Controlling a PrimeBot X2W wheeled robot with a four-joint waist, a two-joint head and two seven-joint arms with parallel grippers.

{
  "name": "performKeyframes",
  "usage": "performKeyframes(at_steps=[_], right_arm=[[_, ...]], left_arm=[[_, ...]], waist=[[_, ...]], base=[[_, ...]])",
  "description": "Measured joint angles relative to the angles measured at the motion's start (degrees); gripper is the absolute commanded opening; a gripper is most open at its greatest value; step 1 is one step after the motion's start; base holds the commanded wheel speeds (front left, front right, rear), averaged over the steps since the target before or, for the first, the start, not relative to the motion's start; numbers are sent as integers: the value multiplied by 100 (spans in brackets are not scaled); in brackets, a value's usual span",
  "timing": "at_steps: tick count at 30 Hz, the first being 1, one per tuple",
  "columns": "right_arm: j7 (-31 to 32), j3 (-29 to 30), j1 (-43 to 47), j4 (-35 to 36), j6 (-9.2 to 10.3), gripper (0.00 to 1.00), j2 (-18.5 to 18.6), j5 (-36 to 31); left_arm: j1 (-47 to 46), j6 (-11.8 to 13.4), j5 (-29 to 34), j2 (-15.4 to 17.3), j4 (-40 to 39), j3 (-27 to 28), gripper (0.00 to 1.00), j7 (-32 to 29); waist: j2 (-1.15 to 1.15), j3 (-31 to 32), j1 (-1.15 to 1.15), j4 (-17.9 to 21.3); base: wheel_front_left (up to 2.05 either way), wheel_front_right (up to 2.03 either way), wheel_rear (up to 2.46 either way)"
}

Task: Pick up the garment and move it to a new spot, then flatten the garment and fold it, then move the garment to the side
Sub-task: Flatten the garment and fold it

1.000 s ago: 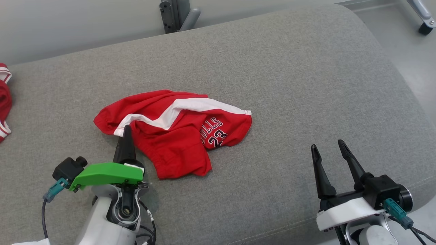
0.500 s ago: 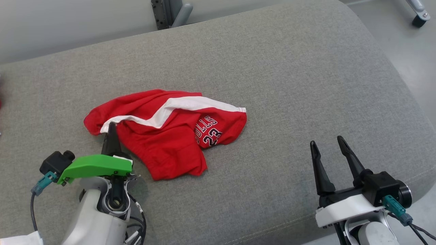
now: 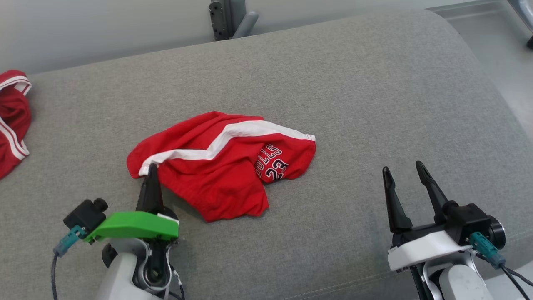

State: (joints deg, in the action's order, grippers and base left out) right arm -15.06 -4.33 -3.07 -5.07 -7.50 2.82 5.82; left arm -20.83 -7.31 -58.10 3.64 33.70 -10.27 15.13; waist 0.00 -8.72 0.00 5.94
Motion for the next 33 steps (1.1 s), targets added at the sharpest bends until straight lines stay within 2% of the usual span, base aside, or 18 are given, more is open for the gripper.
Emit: performKeyframes(at_steps=[6, 12, 16, 22, 33], right_arm=[[0, 56, -293, -360, 0, 100, 0, 221], [143, -74, -1008, -1281, 0, 100, 115, 300], [567, -430, -1533, -1758, 0, 100, 281, 768], [1084, -1150, -2080, -2216, 0, 100, 520, 1469], [1397, -2118, -2904, -3233, 0, 100, 638, 2251]], left_arm=[[622, 0, 144, 143, -386, -271, 0, -1], [798, 0, 651, 259, -199, -345, 0, -1], [775, 15, 1269, 268, 55, -354, 0, -1], [737, 26, 1790, 202, 279, -242, 0, -1], [675, 4, 2145, 24, 417, -172, 0, -1]], waist=[[0, 92, 0, -230], [0, 158, 0, -481], [0, 189, 0, -632], [0, 201, 0, -801], [0, 83, 0, -1147]], base=[[0, 0, 0], [0, 0, 0], [0, 0, 0], [0, 0, 0], [0, 0, 0]])
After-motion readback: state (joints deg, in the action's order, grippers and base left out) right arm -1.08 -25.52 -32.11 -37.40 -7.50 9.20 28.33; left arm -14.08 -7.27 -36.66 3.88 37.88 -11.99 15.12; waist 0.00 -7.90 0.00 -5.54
